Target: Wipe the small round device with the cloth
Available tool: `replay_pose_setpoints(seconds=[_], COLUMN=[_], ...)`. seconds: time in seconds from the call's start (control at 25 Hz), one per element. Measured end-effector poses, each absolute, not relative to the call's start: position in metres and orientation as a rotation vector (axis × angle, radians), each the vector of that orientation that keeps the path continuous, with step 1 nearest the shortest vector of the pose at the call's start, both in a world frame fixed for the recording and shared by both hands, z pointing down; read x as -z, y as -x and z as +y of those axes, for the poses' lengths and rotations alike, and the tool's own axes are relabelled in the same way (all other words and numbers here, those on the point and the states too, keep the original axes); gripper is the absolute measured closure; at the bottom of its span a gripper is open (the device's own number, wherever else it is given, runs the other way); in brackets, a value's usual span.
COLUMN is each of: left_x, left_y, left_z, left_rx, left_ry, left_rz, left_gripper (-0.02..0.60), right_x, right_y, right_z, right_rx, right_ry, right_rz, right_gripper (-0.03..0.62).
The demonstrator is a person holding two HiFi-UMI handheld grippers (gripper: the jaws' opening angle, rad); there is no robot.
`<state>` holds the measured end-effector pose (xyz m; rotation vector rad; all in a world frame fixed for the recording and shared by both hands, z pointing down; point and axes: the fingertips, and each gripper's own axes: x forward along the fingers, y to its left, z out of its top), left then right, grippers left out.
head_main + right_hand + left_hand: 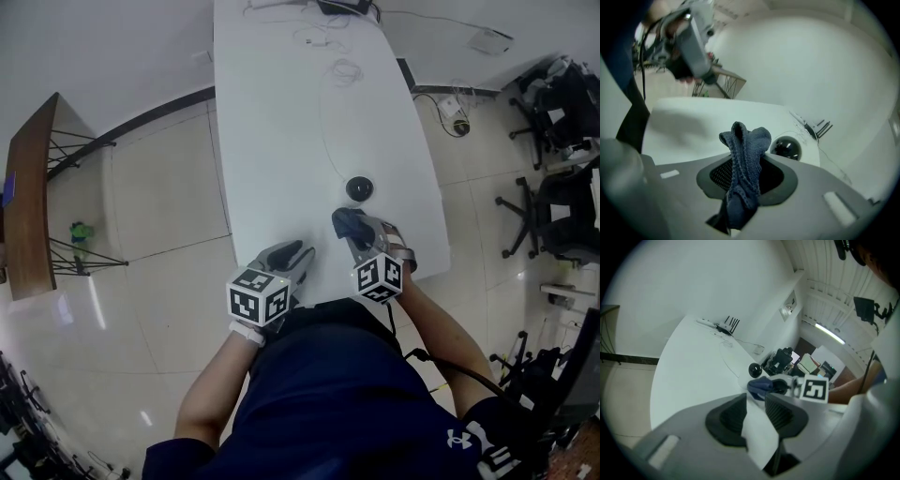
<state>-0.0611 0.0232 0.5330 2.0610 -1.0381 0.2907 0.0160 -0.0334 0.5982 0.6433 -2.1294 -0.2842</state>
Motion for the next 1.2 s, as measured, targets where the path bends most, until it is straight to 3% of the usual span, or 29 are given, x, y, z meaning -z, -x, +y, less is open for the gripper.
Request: replay_pose_setpoints(seconds=[0.28, 0.44, 0.6, 0.76, 0.96, 1.2], left_x=[-0.533, -0.53, -0.532, -0.546, -0.556, -0.549], left_y=[0.052, 0.04, 0.046, 0.047, 0.056, 0.037], left_z=[0.016, 0.016, 0.015, 0.012, 0.014, -0.003], left_rx=[-0.274, -0.283, -0.304, -0.322, -0.291, -0.258], left_ry=[-2.058, -2.072, -2.069, -2.067, -2.042, -2.105], left_rz=[-1.004, -0.966, -0.972, -0.958, -0.93, -0.869], left_gripper=[0.459, 0.459, 0.46, 0.46, 0.46, 0.46], right_x=[-0.476, -0.508, -0.565, -0.618, -0.678, -0.65], right_y=[-0.063, -0.071, -0.087, -0.1, -0.088, -0.108], right_z=[-0.1, -0.113, -0.099, -0.091, -0.068, -0.076], right_rx=[-0.902, -1.535, -1.914, -1.99, -1.746, -1.462], right_ry=[-1.279, -1.416, -1.518, -1.595, -1.579, -1.578], right_rz=[-2.715, -2.639, -2.448, -2.27, -1.954, -1.916], right_gripper=[0.479, 0.479, 0.479, 0.479, 0.479, 0.477])
